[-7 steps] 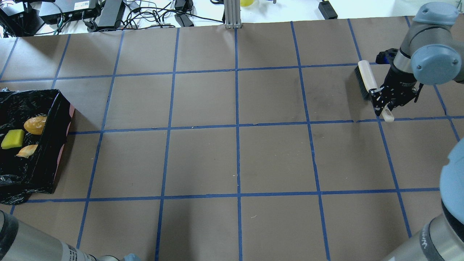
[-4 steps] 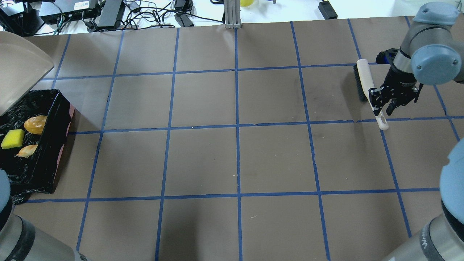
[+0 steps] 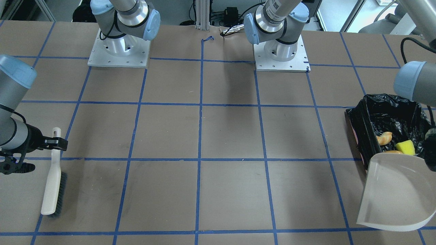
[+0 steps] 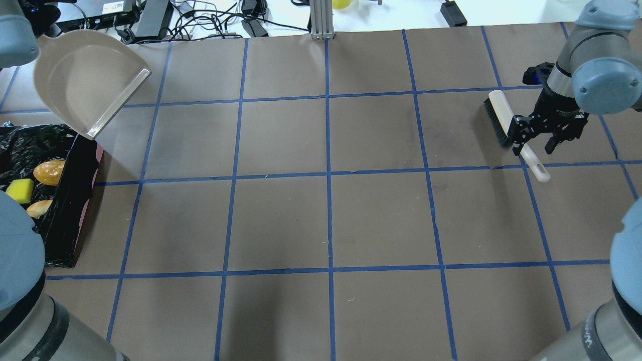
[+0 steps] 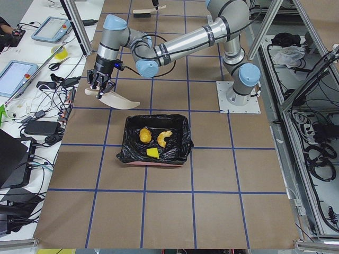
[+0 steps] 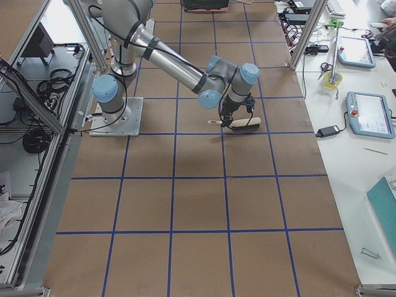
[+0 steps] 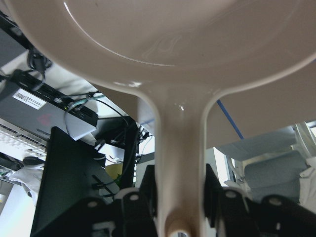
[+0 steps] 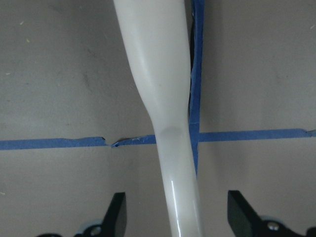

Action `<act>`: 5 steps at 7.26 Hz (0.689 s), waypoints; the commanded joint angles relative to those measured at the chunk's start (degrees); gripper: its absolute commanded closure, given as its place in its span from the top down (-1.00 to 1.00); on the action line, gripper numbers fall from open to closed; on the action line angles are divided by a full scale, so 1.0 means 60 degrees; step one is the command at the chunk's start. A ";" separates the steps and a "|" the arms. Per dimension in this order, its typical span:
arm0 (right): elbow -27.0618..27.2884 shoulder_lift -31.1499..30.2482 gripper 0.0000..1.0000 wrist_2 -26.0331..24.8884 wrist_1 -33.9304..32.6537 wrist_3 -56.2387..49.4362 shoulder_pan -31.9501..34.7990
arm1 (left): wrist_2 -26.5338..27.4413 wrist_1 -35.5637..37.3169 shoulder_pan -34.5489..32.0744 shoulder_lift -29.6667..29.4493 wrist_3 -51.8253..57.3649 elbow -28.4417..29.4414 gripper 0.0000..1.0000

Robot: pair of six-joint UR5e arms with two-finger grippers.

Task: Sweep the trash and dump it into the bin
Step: 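Tilt the dustpan with the left gripper to dump the items into the bin, then lower the dustpan onto the table with the left gripper while the right releases the brush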

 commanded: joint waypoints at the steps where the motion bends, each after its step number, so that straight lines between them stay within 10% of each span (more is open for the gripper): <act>1: -0.0344 -0.0755 1.00 0.0135 0.0501 0.0000 0.0015 | -0.2153 -0.0088 -0.0047 -0.0273 -0.1278 -0.0646 -1.00; 5: -0.0901 -0.2454 1.00 0.0180 0.1515 0.0043 0.0321 | -0.3806 -0.0409 -0.0294 -0.0550 -0.5275 -0.1718 -1.00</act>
